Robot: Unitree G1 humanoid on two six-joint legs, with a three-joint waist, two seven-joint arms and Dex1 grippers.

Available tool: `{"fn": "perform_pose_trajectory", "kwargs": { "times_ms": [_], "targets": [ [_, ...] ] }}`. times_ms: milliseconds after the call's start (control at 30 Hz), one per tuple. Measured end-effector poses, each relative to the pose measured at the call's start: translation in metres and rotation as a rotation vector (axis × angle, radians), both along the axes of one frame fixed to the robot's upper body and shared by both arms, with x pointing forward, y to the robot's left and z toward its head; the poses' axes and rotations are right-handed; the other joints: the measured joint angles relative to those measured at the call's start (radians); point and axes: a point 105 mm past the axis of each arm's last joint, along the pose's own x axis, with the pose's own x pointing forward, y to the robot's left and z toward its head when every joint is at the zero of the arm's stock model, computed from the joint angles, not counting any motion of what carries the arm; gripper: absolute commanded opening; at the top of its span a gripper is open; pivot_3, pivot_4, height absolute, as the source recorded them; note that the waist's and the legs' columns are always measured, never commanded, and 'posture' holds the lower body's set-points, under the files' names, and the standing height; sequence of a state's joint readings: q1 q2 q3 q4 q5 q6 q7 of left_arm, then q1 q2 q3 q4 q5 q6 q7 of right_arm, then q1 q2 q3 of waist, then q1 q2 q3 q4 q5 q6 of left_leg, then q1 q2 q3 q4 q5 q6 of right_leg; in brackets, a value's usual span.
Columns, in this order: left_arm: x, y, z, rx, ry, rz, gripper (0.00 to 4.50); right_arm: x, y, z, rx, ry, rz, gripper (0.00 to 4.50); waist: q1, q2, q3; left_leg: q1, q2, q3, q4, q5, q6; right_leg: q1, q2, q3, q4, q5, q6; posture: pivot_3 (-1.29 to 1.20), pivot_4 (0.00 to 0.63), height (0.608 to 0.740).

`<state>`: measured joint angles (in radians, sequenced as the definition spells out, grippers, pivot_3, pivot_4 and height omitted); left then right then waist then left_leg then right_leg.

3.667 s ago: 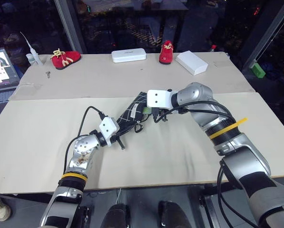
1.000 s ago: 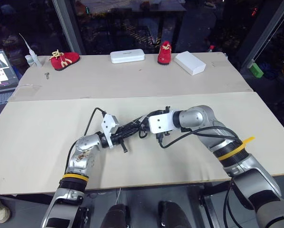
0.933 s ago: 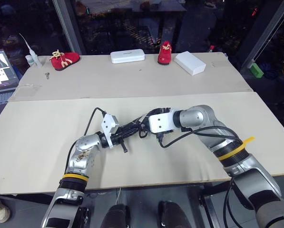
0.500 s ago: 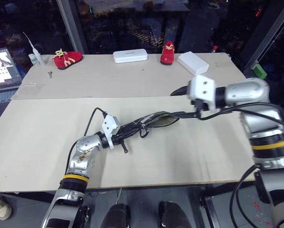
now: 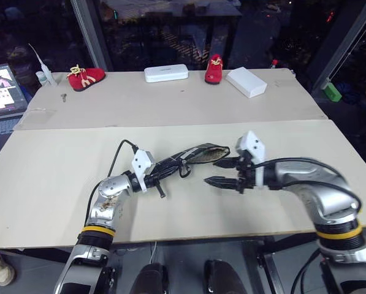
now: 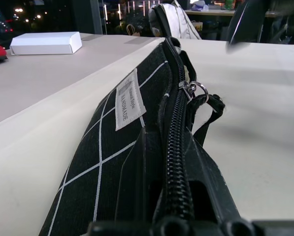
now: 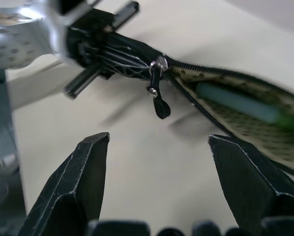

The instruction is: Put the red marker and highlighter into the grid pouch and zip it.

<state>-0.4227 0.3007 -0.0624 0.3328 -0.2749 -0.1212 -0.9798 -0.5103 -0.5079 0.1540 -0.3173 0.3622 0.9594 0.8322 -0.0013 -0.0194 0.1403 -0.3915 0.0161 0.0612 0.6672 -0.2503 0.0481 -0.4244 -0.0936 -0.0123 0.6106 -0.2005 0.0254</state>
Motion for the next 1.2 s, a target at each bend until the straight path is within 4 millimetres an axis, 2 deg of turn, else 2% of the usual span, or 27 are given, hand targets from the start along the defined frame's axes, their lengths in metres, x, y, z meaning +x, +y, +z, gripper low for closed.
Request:
{"fn": "perform_pose_trajectory", "kwargs": {
  "times_ms": [133, 333, 433, 700, 1000, 1133, 1200],
  "targets": [
    [0.002, -0.003, 0.002, -0.005, -0.007, -0.006, 0.00, 0.011, 0.020, -0.008, -0.020, 0.008, -0.041, 3.57, 0.003, 0.000, 0.000, 0.000, -0.001, 0.000, 0.000, 0.000, 0.000, 0.000, 0.000, -0.001, 0.000, 0.000, 0.000, 0.00, 0.150, 0.740],
    [0.004, -0.003, 0.002, -0.005, -0.006, -0.004, 0.00, 0.027, 0.035, -0.001, -0.005, -0.011, -0.083, 3.57, 0.002, 0.000, 0.000, 0.000, -0.001, 0.000, 0.000, 0.000, 0.000, 0.000, 0.001, -0.002, 0.000, 0.000, 0.000, 0.00, 0.150, 0.740],
    [0.004, -0.003, 0.002, -0.004, -0.006, -0.005, 0.00, 0.029, 0.036, 0.000, -0.001, -0.018, -0.087, 2.85, 0.001, 0.000, 0.000, -0.001, -0.001, 0.000, 0.000, 0.000, 0.000, 0.000, 0.001, -0.002, 0.000, 0.000, 0.000, 0.00, 0.150, 0.740],
    [0.004, -0.002, 0.002, 0.001, -0.019, -0.003, 0.00, 0.032, 0.027, 0.005, 0.000, -0.039, -0.104, 0.16, -0.001, 0.000, 0.000, -0.001, -0.001, 0.000, 0.000, 0.000, 0.000, 0.000, 0.001, -0.002, 0.000, 0.000, 0.000, 0.00, 0.150, 0.740],
    [0.005, -0.001, 0.000, 0.004, -0.020, 0.001, 0.00, 0.032, 0.011, 0.008, -0.011, -0.054, -0.124, 0.07, -0.003, 0.000, 0.000, -0.001, 0.000, 0.000, 0.000, 0.000, 0.000, 0.000, 0.001, -0.001, 0.000, 0.000, 0.000, 0.00, 0.150, 0.740],
    [0.005, -0.002, -0.001, 0.010, -0.021, -0.001, 0.00, 0.030, -0.017, 0.000, -0.070, -0.039, -0.155, 0.07, 0.001, 0.000, 0.000, -0.001, -0.001, 0.000, 0.000, 0.000, 0.000, 0.001, 0.001, -0.002, -0.001, 0.000, 0.001, 0.00, 0.150, 0.740],
    [0.004, -0.002, -0.002, 0.013, -0.021, -0.001, 0.00, 0.035, -0.041, -0.002, -0.113, -0.045, -0.222, 0.07, 0.002, 0.000, 0.000, -0.001, -0.001, 0.000, 0.000, 0.000, 0.000, 0.001, 0.000, -0.001, -0.001, 0.000, 0.001, 0.00, 0.150, 0.740]
  ]
}}
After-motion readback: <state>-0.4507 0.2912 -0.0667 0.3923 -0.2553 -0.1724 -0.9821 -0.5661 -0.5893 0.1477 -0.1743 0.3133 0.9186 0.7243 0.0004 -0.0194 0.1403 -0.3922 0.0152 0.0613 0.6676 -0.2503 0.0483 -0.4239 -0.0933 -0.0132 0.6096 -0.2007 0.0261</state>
